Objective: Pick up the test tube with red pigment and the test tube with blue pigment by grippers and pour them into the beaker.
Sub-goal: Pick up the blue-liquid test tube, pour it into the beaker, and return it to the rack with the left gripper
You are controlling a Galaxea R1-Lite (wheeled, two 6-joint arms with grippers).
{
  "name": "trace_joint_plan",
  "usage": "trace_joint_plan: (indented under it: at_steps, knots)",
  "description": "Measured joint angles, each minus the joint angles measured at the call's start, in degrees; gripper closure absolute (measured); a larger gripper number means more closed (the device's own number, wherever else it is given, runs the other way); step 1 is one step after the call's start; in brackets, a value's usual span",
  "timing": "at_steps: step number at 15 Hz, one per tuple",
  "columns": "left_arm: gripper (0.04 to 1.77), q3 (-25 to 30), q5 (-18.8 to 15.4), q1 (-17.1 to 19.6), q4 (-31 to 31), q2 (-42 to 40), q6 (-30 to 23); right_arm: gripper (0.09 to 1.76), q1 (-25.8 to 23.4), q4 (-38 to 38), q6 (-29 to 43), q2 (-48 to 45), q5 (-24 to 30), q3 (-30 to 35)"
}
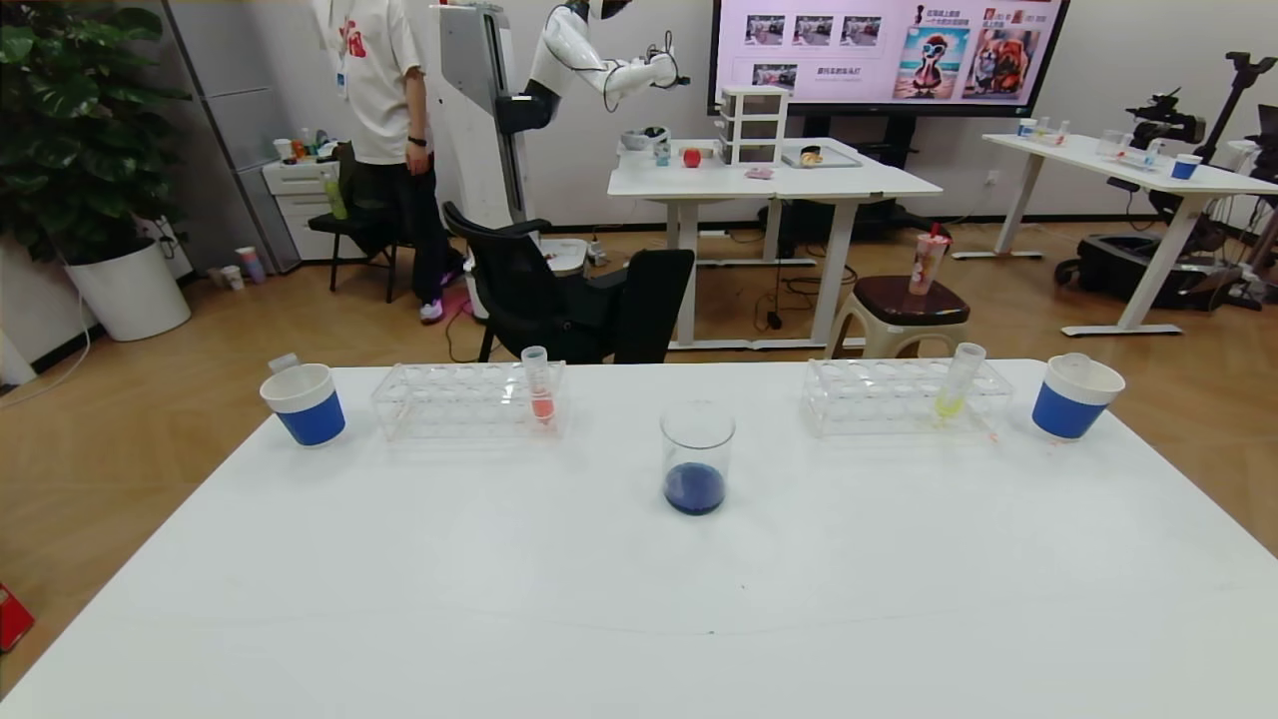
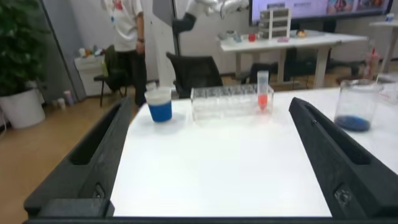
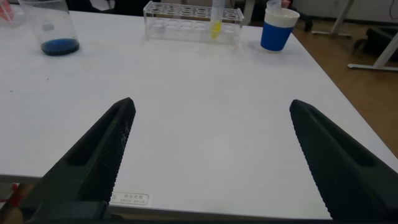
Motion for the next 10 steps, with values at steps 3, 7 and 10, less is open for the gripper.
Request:
trace_joint_plan:
  at_steps: [3,7,10]
  knots:
    - [0.06,4.1,-1.7,0.0,11.5,-0.1,-0.2,0.12,0.0,0.0,0.0,0.0,0.0,0.0]
    - [0.06,4.6,-2.1,0.0,11.2,-0.2,-1.1,0.12,0.0,0.0,0.0,0.0,0.0,0.0]
    - [0.06,4.7,-1.4,0.0,11.1,-0.1,-4.8,0.12,0.0,0.0,0.0,0.0,0.0,0.0]
